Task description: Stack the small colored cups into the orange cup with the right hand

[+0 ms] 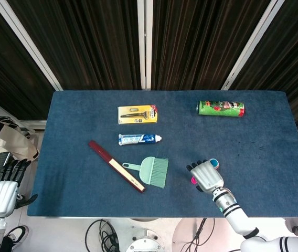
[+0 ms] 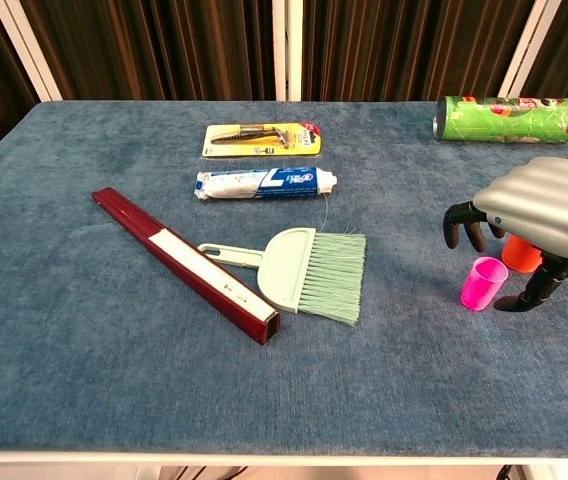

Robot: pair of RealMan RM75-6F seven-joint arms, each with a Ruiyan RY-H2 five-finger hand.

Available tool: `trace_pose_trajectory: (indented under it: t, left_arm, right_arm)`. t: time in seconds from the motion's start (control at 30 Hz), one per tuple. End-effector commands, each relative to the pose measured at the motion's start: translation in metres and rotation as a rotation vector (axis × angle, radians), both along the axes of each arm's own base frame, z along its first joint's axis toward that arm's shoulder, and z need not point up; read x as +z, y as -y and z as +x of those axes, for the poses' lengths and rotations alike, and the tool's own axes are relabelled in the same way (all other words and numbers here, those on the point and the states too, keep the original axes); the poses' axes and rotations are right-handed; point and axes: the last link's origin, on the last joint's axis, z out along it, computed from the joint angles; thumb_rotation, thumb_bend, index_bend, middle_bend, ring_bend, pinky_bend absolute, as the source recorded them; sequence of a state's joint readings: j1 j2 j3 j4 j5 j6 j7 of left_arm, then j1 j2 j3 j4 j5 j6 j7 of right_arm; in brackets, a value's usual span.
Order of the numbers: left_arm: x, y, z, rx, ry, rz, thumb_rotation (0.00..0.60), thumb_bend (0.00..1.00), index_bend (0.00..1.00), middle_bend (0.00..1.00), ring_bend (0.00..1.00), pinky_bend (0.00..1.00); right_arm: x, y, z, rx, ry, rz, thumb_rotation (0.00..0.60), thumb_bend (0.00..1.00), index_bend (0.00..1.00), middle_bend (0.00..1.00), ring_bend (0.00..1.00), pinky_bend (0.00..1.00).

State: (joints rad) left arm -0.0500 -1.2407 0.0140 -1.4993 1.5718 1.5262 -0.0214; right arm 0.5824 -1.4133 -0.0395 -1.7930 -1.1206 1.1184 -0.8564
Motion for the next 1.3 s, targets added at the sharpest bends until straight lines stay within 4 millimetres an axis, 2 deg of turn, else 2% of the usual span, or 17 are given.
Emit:
trace_pose_trajectory:
  t: [0.03,0.53,0.8,1.13,1.3]
  left_arm:
    - [0.0,0.0,0.0,-0.001,0.001,0.0,0.6,0.11,0.1,0.06,0.0,0.0]
    - [0.0,-0.002,-0.002,0.0,0.002,-0.001,0.6,0.11,0.1,0.06,0.0,0.01]
    - [0.001,-0.001,-0.003,0.004,0.004,0.001,0.6,0.11,0.1,0.06,0.0,0.0]
    - [0.001,0.0,-0.003,0.003,0.004,0.0,0.6,0.11,0.1,0.06,0.0,0.01]
    - [0.001,0.0,-0.003,0.004,0.002,0.003,0.6,0.11,0.1,0.06,0.0,0.01]
  right_arm:
    - [-0.001,0.001,0.0,-0.005,-0.002,-0.005,0.6,0.08,0.4,0.45,0.42,0.55]
    - [-0.011,0.004,0.001,-0.013,-0.007,0.001,0.6,0.11,0.46,0.49,0.45,0.57]
    - [-0.015,0.004,0.002,-0.017,-0.021,0.004,0.6,0.17,0.5,0.52,0.46,0.57]
    - [-0.012,0.003,0.0,-0.023,-0.02,-0.008,0.6,0.21,0.55,0.56,0.48,0.57]
    - [0.003,0.008,0.004,-0.024,0.02,-0.052,0.6,0.21,0.56,0.56,0.48,0.57]
